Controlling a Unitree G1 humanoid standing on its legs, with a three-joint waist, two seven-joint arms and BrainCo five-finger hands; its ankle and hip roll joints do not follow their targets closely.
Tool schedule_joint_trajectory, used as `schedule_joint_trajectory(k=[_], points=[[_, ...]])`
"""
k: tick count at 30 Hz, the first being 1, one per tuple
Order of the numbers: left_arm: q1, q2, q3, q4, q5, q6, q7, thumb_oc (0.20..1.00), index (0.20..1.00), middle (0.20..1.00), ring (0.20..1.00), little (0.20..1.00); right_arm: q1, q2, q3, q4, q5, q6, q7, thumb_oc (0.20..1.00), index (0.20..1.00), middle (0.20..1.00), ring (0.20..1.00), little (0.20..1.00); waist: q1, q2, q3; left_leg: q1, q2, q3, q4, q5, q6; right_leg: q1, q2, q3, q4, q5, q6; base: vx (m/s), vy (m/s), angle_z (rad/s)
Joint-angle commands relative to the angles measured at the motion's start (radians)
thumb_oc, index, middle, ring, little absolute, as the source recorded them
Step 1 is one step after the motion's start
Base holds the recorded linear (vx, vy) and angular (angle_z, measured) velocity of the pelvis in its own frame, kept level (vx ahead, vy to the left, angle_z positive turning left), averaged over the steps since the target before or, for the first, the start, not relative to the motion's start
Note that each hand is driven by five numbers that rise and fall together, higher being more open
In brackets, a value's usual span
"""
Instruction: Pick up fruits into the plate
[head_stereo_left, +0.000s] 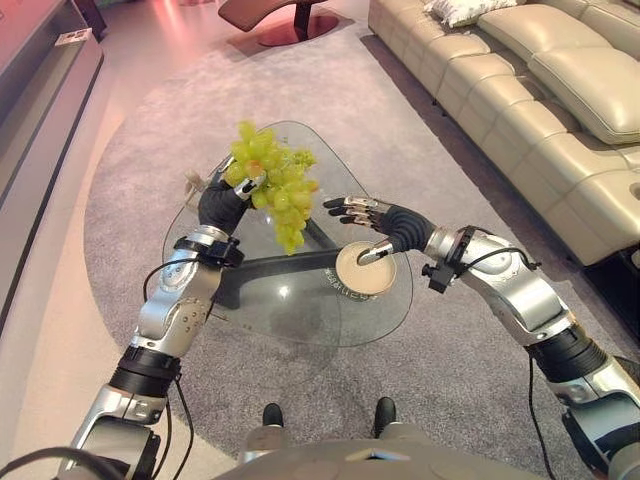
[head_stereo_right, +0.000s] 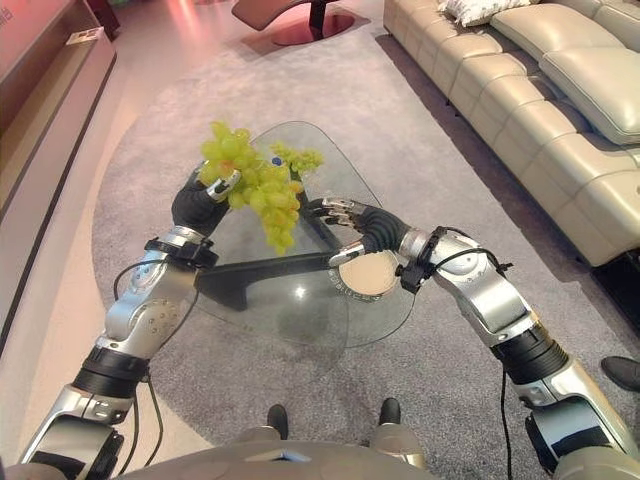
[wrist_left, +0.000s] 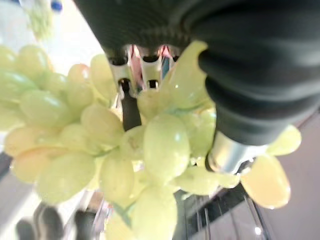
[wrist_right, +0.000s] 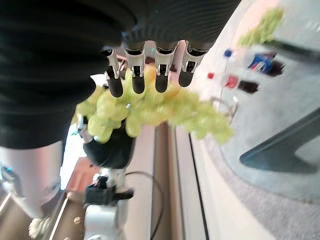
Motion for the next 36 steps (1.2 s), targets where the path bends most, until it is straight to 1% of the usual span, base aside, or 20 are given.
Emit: schedule_joint_trajectory(k=[1,5,7,8,9,11,13,14,16,19,21,22,23,25,26,28,30,32,34,36], points=[[-0.073,0.036,-0.044,-0.075,-0.064,-0.052,-0.066,0.2,0.2,0.2,0.2,0.2,-0.099,0.058,0.052,-0.073,0.098,-0.012,-0.032,1.0,1.0,1.0,1.0,1.0,0.003,-0.039,-0.071,0.016,-0.015,0.02,0.033,-0.149,0.001,0.075,-0.062,-0.063,0.039,-0.131,0.048,-0.01,0.0,-0.04],[-0.074,0.026,-0.06,-0.099,-0.08,-0.063,-0.09,0.2,0.2,0.2,0.2,0.2,-0.123,0.092,0.067,-0.096,0.128,-0.024,-0.075,1.0,1.0,1.0,1.0,1.0,0.002,-0.036,-0.077,0.021,-0.01,0.029,0.032,-0.15,0.0,0.074,-0.066,-0.059,0.037,-0.126,0.051,0.0,0.002,-0.02],[-0.066,0.017,-0.062,-0.11,-0.071,-0.069,-0.103,0.2,0.2,0.2,0.2,0.2,-0.13,0.116,0.067,-0.121,0.13,-0.034,-0.128,1.0,1.0,1.0,1.0,1.0,0.002,-0.033,-0.079,0.024,-0.008,0.032,0.033,-0.151,0.001,0.073,-0.067,-0.053,0.038,-0.125,0.051,0.0,0.0,0.0],[-0.056,0.008,-0.061,-0.123,-0.065,-0.065,-0.097,0.2,0.2,0.2,0.2,0.2,-0.128,0.13,0.056,-0.136,0.124,-0.055,-0.174,1.0,1.0,1.0,1.0,1.0,0.001,-0.031,-0.08,0.026,-0.008,0.033,0.034,-0.153,0.002,0.073,-0.067,-0.049,0.039,-0.125,0.051,0.0,0.0,0.0],[-0.055,0.007,-0.06,-0.125,-0.064,-0.064,-0.096,0.2,0.2,0.2,0.2,0.2,-0.127,0.131,0.055,-0.138,0.124,-0.057,-0.18,1.0,1.0,1.0,1.0,1.0,0.001,-0.031,-0.08,0.027,-0.008,0.033,0.034,-0.153,0.002,0.073,-0.067,-0.048,0.039,-0.125,0.051,0.0,0.0,0.0],[-0.04,-0.003,-0.049,-0.126,-0.042,-0.062,-0.088,0.2,0.2,0.2,0.2,0.2,-0.11,0.153,0.032,-0.144,0.078,-0.102,-0.237,1.0,1.0,1.0,1.0,1.0,0.0,-0.029,-0.08,0.027,-0.007,0.033,0.038,-0.156,0.003,0.072,-0.068,-0.044,0.041,-0.125,0.052,0.0,0.0,0.0],[-0.027,-0.008,-0.035,-0.128,-0.027,-0.059,-0.075,0.2,0.2,0.2,0.2,0.2,-0.097,0.16,0.004,-0.159,0.07,-0.117,-0.287,1.0,1.0,1.0,1.0,1.0,-0.001,-0.025,-0.08,0.029,-0.008,0.032,0.035,-0.157,0.004,0.072,-0.068,-0.042,0.039,-0.125,0.052,0.02,0.022,-0.04],[-0.019,-0.008,-0.019,-0.13,-0.016,-0.061,-0.062,0.2,0.2,0.2,0.2,0.2,-0.087,0.16,-0.019,-0.162,0.044,-0.145,-0.315,1.0,1.0,1.0,1.0,1.0,-0.002,-0.023,-0.081,0.029,-0.01,0.03,0.035,-0.158,0.005,0.072,-0.069,-0.042,0.039,-0.125,0.053,0.01,0.024,-0.03],[-0.011,-0.008,-0.003,-0.134,-0.009,-0.059,-0.052,0.2,0.2,0.2,0.2,0.2,-0.074,0.161,-0.038,-0.174,0.058,-0.146,-0.307,1.0,1.0,1.0,1.0,1.0,-0.002,-0.021,-0.08,0.028,-0.011,0.028,0.034,-0.158,0.006,0.07,-0.07,-0.041,0.039,-0.125,0.052,0.0,0.01,-0.02],[0.008,-0.003,0.031,-0.132,0.0,-0.062,-0.045,0.2,0.2,0.2,0.2,0.2,-0.039,0.158,-0.06,-0.195,0.078,-0.142,-0.249,1.0,1.0,1.0,1.0,1.0,-0.002,-0.019,-0.079,0.024,-0.013,0.024,0.034,-0.159,0.006,0.066,-0.072,-0.041,0.041,-0.126,0.054,0.0,0.012,-0.05],[0.016,0.005,0.053,-0.128,0.008,-0.066,-0.042,0.2,0.2,0.2,0.2,0.2,-0.023,0.14,-0.056,-0.204,0.106,-0.118,-0.127,1.0,1.0,1.0,1.0,1.0,0.0,-0.02,-0.079,0.019,-0.013,0.022,0.035,-0.158,0.006,0.062,-0.071,-0.043,0.044,-0.128,0.053,-0.01,-0.007,-0.05],[0.015,0.012,0.06,-0.12,0.004,-0.07,-0.04,0.2,0.2,0.2,0.2,0.2,-0.021,0.12,-0.05,-0.211,0.123,-0.099,-0.053,1.0,1.0,1.0,1.0,1.0,0.001,-0.023,-0.08,0.017,-0.012,0.02,0.036,-0.158,0.005,0.062,-0.071,-0.045,0.045,-0.129,0.053,0.0,0.0,0.0],[0.015,0.016,0.064,-0.117,0.005,-0.073,-0.039,0.2,0.2,0.2,0.2,0.2,-0.019,0.1,-0.043,-0.22,0.136,-0.091,-0.002,1.0,1.0,1.0,1.0,1.0,0.003,-0.026,-0.08,0.015,-0.012,0.019,0.036,-0.157,0.005,0.062,-0.071,-0.046,0.046,-0.131,0.053,0.0,0.0,0.0],[0.015,0.023,0.068,-0.11,0.006,-0.077,-0.031,0.2,0.2,0.2,0.2,0.2,-0.02,0.071,-0.041,-0.228,0.165,-0.086,0.041,1.0,1.0,1.0,1.0,1.0,0.005,-0.031,-0.081,0.015,-0.01,0.016,0.037,-0.157,0.004,0.064,-0.069,-0.048,0.047,-0.132,0.051,0.0,0.0,0.0],[0.014,0.025,0.069,-0.106,0.006,-0.081,-0.025,0.2,0.2,0.2,0.2,0.2,-0.024,0.057,-0.044,-0.227,0.185,-0.089,0.049,1.0,1.0,1.0,1.0,1.0,0.006,-0.033,-0.081,0.016,-0.009,0.014,0.037,-0.157,0.004,0.065,-0.069,-0.049,0.047,-0.133,0.05,0.0,0.0,0.0],[0.01,0.029,0.073,-0.078,0.014,-0.093,-0.013,0.2,0.2,0.2,0.2,0.2,-0.029,0.037,-0.068,-0.204,0.264,-0.121,0.052,1.0,1.0,1.0,1.0,1.0,0.007,-0.037,-0.084,0.017,-0.007,0.008,0.036,-0.157,0.002,0.069,-0.066,-0.051,0.047,-0.134,0.049,0.02,-0.014,0.01],[0.018,0.025,0.086,-0.055,0.027,-0.096,-0.019,0.2,0.2,0.2,0.2,0.2,-0.014,0.045,-0.11,-0.188,0.327,-0.143,0.06,1.0,1.0,1.0,1.0,1.0,0.007,-0.039,-0.088,0.016,-0.006,0.003,0.036,-0.158,0.0,0.07,-0.064,-0.051,0.049,-0.137,0.048,0.02,-0.013,0.01],[0.022,0.022,0.095,-0.039,0.031,-0.1,-0.03,0.2,0.2,0.2,0.2,0.2,0.003,0.062,-0.141,-0.185,0.351,-0.156,0.062,1.0,1.0,1.0,1.0,1.0,0.006,-0.04,-0.09,0.014,-0.006,-0.002,0.036,-0.158,0.0,0.069,-0.062,-0.051,0.05,-0.139,0.048,0.0,0.0,0.0],[0.021,0.017,0.1,-0.032,0.036,-0.104,-0.047,0.2,0.2,0.2,0.2,0.2,0.017,0.082,-0.164,-0.188,0.356,-0.151,0.047,1.0,1.0,1.0,1.0,1.0,0.005,-0.04,-0.091,0.012,-0.006,-0.003,0.036,-0.159,0.0,0.068,-0.061,-0.051,0.049,-0.14,0.048,0.0,0.0,0.0],[0.013,0.011,0.1,-0.034,0.037,-0.111,-0.063,0.2,0.2,0.2,0.2,0.2,0.027,0.113,-0.176,-0.178,0.358,-0.12,0.029,1.0,1.0,1.0,1.0,1.0,0.002,-0.037,-0.09,0.009,-0.006,-0.004,0.038,-0.159,0.001,0.066,-0.06,-0.049,0.051,-0.141,0.046,0.0,0.0,0.0]])
